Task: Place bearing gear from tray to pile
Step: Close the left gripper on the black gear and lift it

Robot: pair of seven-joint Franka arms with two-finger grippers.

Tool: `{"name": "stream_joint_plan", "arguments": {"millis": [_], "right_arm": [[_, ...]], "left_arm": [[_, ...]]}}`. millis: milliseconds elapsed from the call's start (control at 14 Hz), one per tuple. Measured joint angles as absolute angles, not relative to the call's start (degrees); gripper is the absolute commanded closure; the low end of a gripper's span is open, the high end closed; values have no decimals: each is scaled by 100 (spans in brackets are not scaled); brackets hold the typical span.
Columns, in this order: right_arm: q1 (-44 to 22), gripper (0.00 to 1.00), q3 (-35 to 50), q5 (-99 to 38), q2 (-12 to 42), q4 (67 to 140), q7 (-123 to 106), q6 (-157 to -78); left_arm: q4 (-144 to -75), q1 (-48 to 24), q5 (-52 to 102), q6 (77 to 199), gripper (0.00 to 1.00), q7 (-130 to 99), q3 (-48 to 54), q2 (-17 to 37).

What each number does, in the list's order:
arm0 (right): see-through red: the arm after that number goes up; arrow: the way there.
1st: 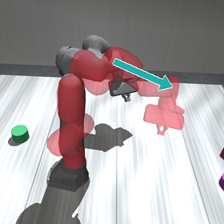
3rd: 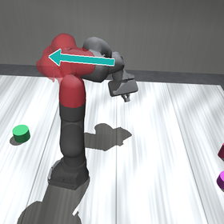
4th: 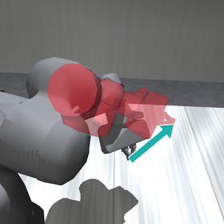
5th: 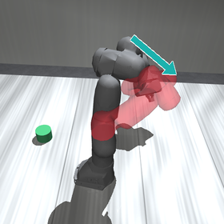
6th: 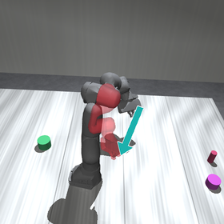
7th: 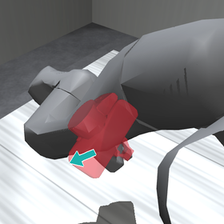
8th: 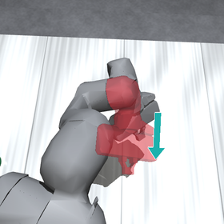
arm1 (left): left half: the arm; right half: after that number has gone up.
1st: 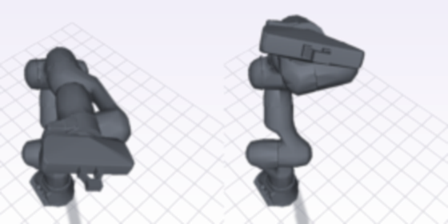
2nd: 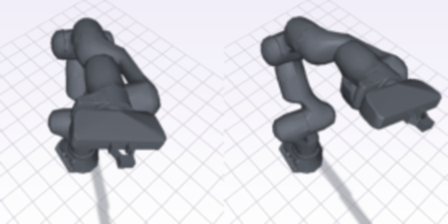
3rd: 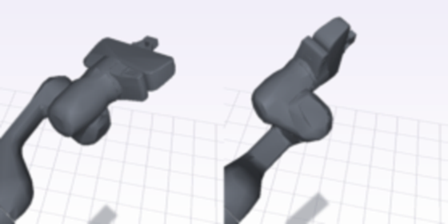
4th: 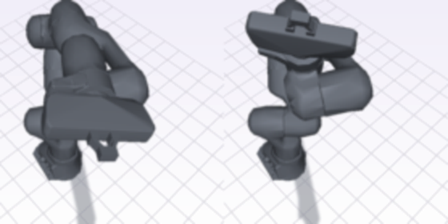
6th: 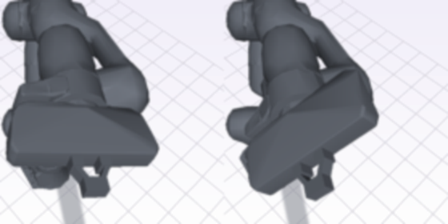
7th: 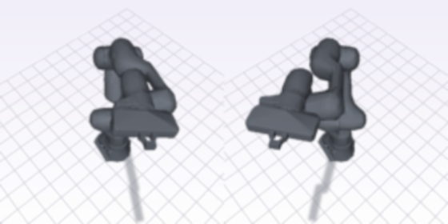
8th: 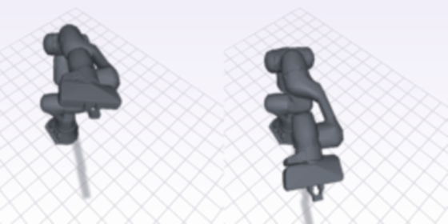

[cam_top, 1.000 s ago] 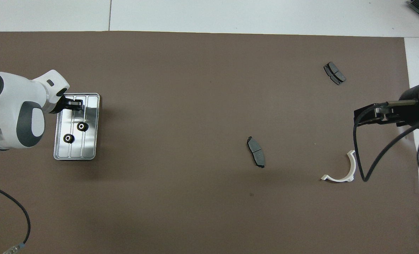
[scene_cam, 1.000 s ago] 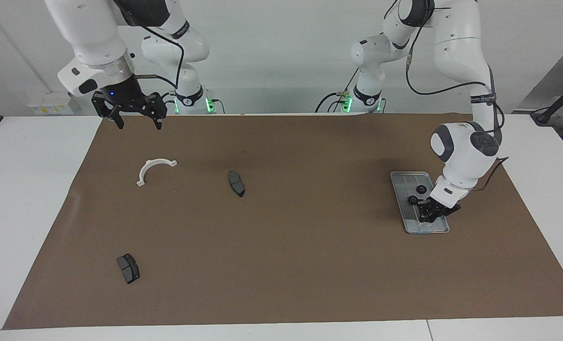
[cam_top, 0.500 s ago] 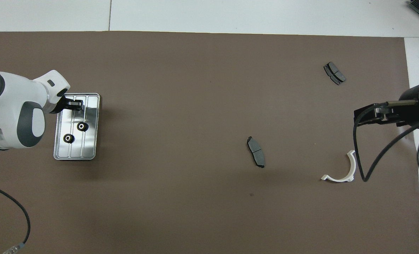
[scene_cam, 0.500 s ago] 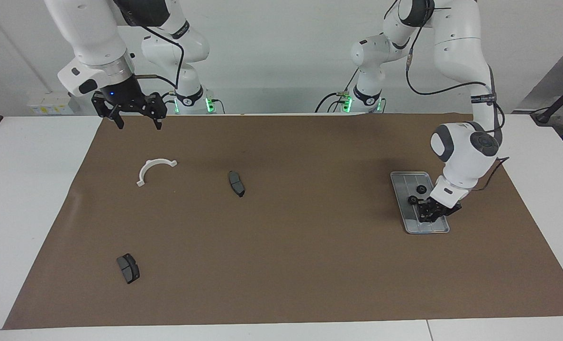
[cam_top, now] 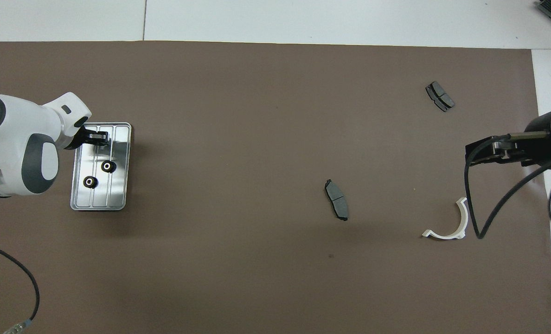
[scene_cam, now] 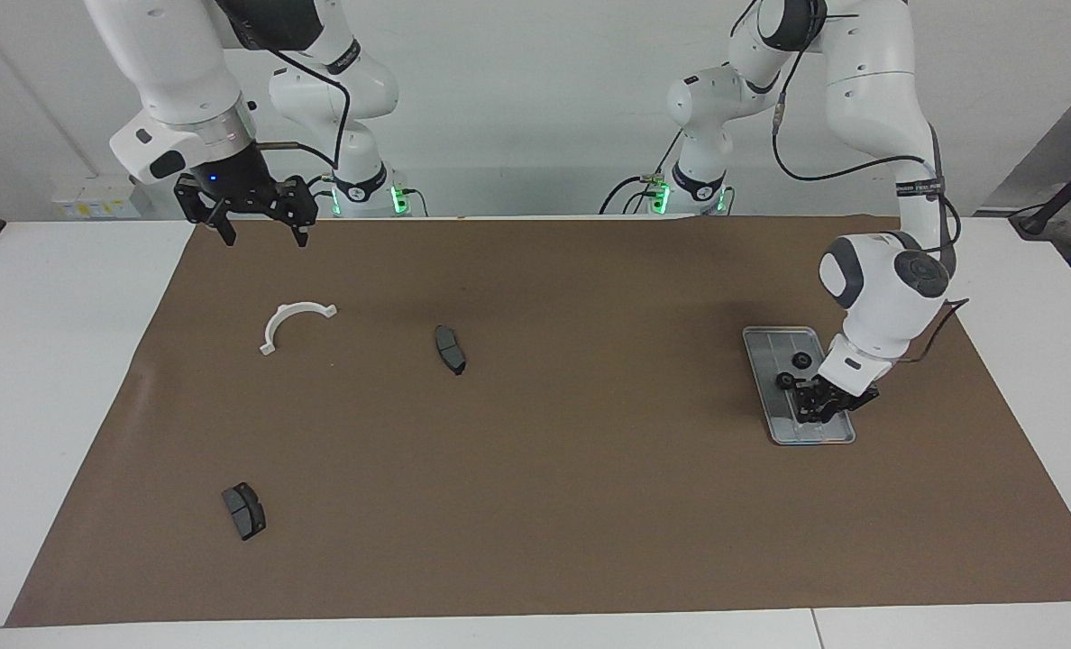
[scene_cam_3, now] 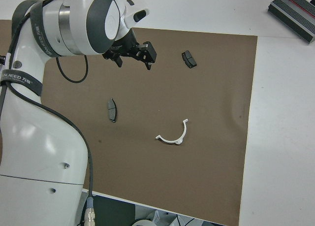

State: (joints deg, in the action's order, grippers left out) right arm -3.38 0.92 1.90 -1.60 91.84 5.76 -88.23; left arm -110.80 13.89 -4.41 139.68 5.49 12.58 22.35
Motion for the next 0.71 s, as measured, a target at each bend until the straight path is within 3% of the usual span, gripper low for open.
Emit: {"name": "stream_joint_plan", "arguments": {"millis": [714], "right_arm": [[-338,0,92,190,-160,9184,576,-8823]], "left_arm": [[-11078,1380,-443,13930,80,540,1277,2224]]}}
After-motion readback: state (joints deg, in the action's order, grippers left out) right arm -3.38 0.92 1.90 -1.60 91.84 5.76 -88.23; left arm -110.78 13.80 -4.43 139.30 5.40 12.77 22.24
